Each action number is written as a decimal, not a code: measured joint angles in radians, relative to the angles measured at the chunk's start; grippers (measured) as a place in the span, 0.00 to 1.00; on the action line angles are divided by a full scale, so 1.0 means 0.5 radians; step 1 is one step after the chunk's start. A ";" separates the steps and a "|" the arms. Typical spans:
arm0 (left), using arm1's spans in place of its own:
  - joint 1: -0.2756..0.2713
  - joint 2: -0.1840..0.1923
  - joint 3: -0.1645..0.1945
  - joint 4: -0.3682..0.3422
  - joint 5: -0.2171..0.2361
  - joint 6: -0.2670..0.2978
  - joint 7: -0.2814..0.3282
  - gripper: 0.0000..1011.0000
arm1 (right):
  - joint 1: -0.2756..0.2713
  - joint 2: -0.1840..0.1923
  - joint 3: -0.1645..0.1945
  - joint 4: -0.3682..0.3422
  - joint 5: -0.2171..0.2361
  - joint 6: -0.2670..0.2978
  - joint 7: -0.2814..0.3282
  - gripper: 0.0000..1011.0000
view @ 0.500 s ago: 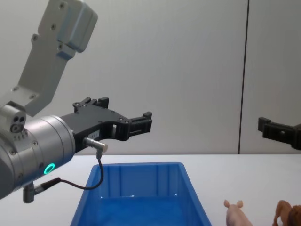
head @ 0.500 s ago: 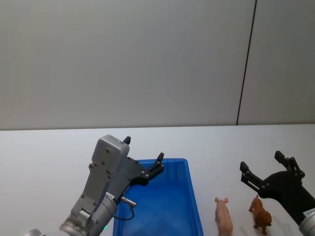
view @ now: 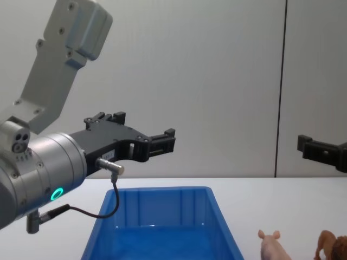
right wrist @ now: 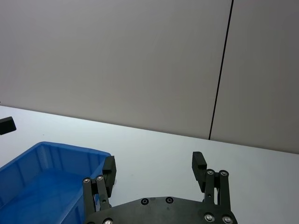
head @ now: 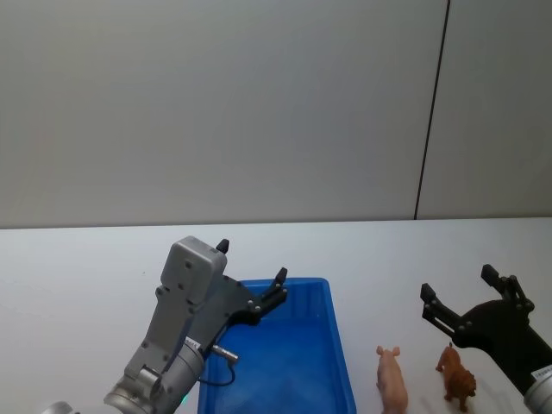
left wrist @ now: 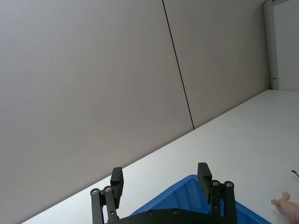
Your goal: Pick up the two dolls from the table and place them into the box.
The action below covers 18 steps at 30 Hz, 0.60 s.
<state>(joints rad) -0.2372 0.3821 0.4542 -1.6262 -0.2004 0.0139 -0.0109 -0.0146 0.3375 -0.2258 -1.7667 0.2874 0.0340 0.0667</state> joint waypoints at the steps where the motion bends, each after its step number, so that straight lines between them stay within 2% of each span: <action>1: 0.000 0.000 0.000 0.000 0.000 0.000 0.000 0.99 | 0.000 0.000 0.000 0.000 0.000 0.000 0.000 0.99; 12: 0.000 0.000 0.000 0.000 0.000 0.000 0.000 0.99 | -0.001 0.007 0.006 0.001 0.001 0.000 0.008 0.99; 18: 0.000 0.000 0.000 0.000 0.000 0.000 0.000 0.99 | -0.011 0.046 0.030 0.007 0.016 0.035 0.050 0.99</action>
<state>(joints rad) -0.2372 0.3821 0.4542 -1.6262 -0.2004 0.0139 -0.0109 -0.0199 0.3604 -0.2107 -1.7631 0.2953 0.0517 0.0920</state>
